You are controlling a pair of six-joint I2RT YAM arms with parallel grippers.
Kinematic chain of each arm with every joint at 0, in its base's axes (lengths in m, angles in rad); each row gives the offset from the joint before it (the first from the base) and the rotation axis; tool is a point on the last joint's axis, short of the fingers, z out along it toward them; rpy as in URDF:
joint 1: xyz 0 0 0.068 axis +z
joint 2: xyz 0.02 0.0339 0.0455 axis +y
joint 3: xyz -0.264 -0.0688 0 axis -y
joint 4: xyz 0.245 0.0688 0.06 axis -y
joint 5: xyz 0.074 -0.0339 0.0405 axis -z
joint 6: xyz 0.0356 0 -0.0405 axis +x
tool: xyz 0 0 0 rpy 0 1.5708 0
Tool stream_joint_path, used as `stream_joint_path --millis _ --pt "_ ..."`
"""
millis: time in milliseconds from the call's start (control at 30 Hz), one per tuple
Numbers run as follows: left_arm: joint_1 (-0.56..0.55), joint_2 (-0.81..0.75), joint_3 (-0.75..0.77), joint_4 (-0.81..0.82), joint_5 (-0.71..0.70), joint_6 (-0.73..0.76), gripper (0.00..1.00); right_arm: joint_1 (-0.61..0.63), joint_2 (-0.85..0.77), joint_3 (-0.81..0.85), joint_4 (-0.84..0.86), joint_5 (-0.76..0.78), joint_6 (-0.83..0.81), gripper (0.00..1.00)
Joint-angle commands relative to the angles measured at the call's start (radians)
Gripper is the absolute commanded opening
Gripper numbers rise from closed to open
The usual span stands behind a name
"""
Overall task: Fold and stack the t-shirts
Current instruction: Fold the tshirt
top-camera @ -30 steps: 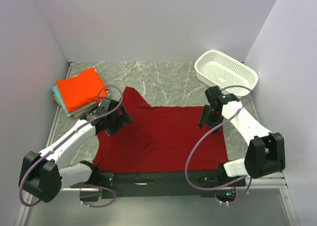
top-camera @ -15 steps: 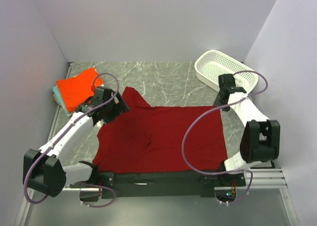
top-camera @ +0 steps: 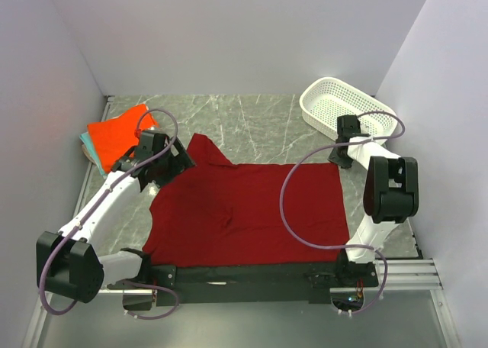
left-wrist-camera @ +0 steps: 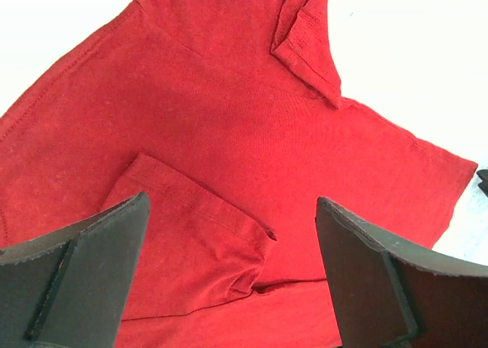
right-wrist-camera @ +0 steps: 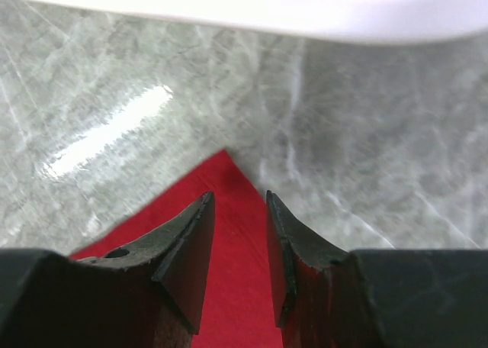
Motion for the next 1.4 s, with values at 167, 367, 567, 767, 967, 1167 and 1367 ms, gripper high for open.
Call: stream_joint_path --millis 167,367,567,767,967,1167,1367 --pt "0.014 -0.008 0.023 0.040 0.022 0.027 0.96 0.001 0.033 0.032 0.064 -0.017 -0.007 0.40" --pt "0.021 0.018 0.049 0.041 0.024 0.053 0.96 0.001 0.075 0.053 0.056 -0.022 -0.013 0.38" --pt "0.032 0.070 0.106 0.050 0.030 0.090 0.96 0.001 0.086 0.052 0.036 -0.025 -0.015 0.33" --pt "0.050 0.222 0.230 0.075 0.002 0.174 0.93 0.001 0.092 0.038 0.018 -0.011 -0.019 0.20" --pt "0.084 0.504 0.481 0.116 -0.002 0.269 0.81 0.001 0.085 0.023 0.007 -0.025 -0.015 0.08" --pt "0.098 0.776 0.721 0.135 0.002 0.316 0.56 0.001 0.059 0.001 -0.003 -0.026 -0.013 0.05" --pt "0.098 0.932 0.856 0.118 -0.002 0.352 0.47 0.001 0.056 0.003 -0.017 -0.026 -0.013 0.03"
